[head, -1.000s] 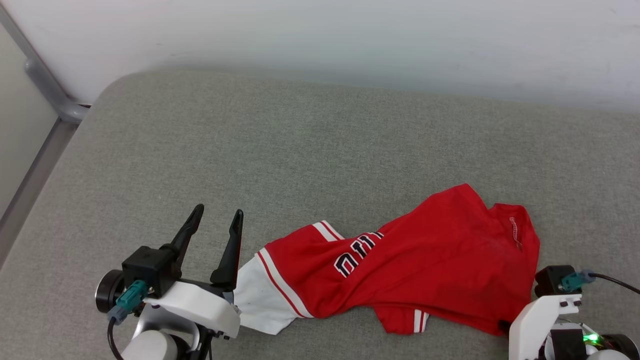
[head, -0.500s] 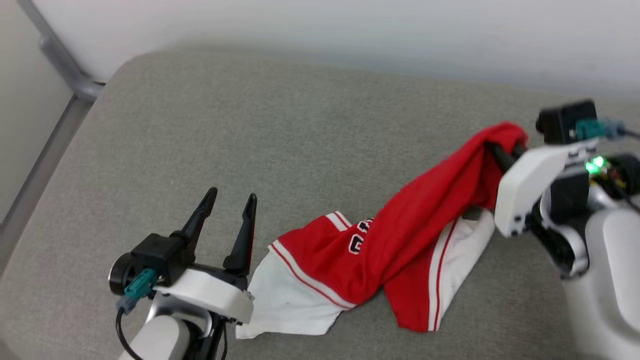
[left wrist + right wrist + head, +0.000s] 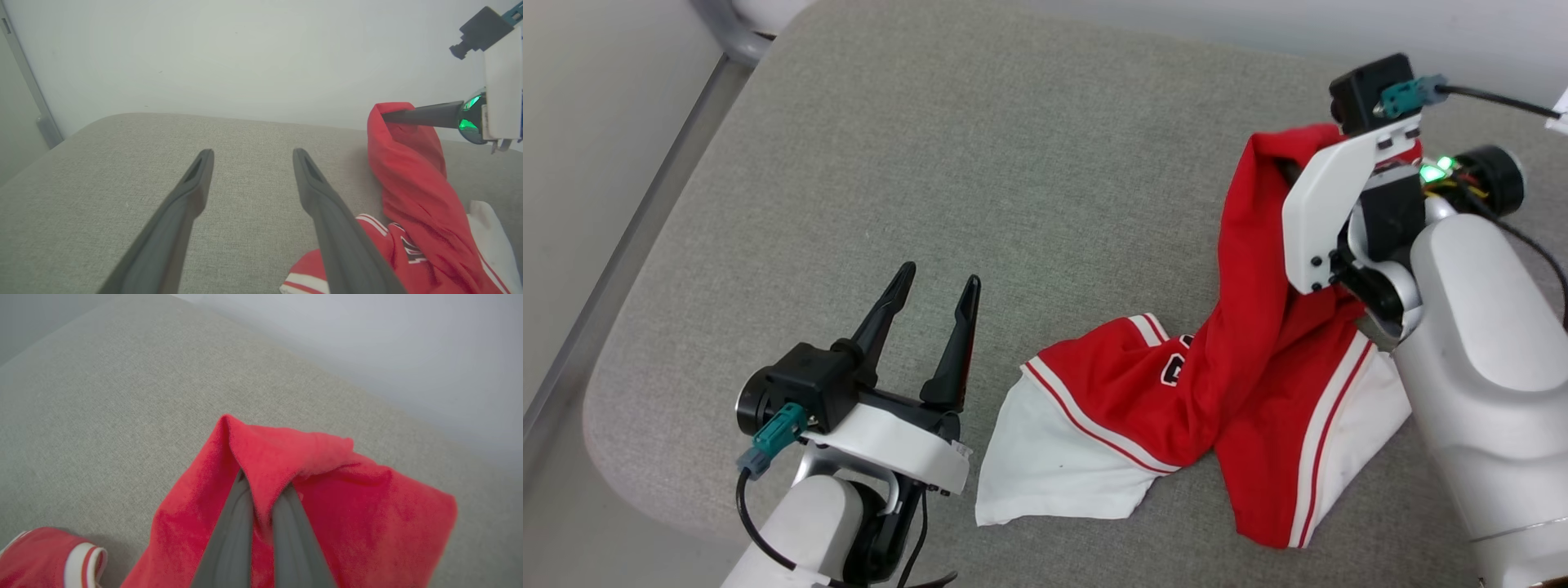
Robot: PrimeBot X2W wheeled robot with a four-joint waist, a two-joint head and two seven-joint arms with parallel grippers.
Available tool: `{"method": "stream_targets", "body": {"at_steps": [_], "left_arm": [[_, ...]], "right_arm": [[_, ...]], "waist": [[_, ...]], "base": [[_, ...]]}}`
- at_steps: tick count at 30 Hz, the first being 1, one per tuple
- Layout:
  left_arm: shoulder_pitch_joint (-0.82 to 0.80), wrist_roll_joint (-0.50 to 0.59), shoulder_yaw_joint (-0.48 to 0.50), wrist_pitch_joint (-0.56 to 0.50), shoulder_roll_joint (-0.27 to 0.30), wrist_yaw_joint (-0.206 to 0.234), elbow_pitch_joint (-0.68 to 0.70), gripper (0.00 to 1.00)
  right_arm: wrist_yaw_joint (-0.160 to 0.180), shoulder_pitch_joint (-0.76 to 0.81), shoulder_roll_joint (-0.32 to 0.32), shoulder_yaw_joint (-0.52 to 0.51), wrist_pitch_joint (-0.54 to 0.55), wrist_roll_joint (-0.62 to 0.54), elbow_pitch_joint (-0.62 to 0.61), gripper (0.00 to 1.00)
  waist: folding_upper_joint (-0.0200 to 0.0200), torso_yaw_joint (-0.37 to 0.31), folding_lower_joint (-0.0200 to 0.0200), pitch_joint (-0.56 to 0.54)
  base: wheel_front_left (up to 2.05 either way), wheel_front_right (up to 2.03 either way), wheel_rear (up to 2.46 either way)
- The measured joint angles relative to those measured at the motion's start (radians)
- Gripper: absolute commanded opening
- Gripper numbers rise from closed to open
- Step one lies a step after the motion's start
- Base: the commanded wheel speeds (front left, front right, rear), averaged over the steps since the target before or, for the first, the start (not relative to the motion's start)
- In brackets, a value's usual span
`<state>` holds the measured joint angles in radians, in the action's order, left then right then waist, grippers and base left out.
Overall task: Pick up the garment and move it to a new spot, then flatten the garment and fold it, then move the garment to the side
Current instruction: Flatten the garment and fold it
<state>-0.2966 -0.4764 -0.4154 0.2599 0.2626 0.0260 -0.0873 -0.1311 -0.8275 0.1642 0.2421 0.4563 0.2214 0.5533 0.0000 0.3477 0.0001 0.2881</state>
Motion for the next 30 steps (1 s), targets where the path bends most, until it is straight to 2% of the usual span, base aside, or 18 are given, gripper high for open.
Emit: {"method": "stream_targets", "body": {"at_steps": [4,6,7,14,21,26,30], "left_arm": [[-0.001,0.018,0.015,0.000,-0.024,-0.018,-0.008,1.00],[-0.001,0.027,0.026,0.000,-0.029,-0.026,-0.014,1.00],[0.000,0.033,0.031,0.000,-0.030,-0.027,-0.018,1.00],[0.031,0.057,0.052,0.002,-0.030,-0.035,-0.042,1.00],[0.068,0.069,0.075,0.002,-0.016,-0.026,-0.029,1.00],[0.095,0.075,0.080,0.002,-0.004,-0.013,-0.024,1.00],[0.122,0.075,0.089,-0.003,0.010,0.002,-0.009,1.00]], "right_arm": [[0.000,-0.008,-0.001,0.036,-0.062,0.028,0.137,0.03],[0.000,-0.007,-0.002,0.050,-0.091,0.045,0.191,0.44],[0.000,-0.007,-0.004,0.059,-0.110,0.055,0.210,1.00],[0.000,0.015,-0.010,0.076,-0.346,0.090,0.238,1.00],[0.000,0.105,-0.013,0.026,-0.565,0.055,0.163,1.00],[0.000,0.204,-0.014,-0.041,-0.594,0.035,0.106,1.00],[0.000,0.313,-0.008,-0.116,-0.558,0.007,0.021,1.00]], "waist": [[0.0000,0.015,0.0000,0.014],[0.0000,0.016,0.0000,0.011],[0.0000,0.015,0.0000,0.008],[0.0000,-0.012,-0.0001,-0.035],[0.0001,-0.069,-0.0002,-0.091],[0.0000,-0.104,-0.0002,-0.125],[0.0000,-0.141,-0.0003,-0.156]], "base": [[0.00,0.00,0.00],[0.00,0.00,0.00],[0.00,0.00,0.00],[0.00,0.00,0.00],[0.00,0.00,0.00],[0.00,0.00,0.00],[0.00,0.00,0.00]]}}
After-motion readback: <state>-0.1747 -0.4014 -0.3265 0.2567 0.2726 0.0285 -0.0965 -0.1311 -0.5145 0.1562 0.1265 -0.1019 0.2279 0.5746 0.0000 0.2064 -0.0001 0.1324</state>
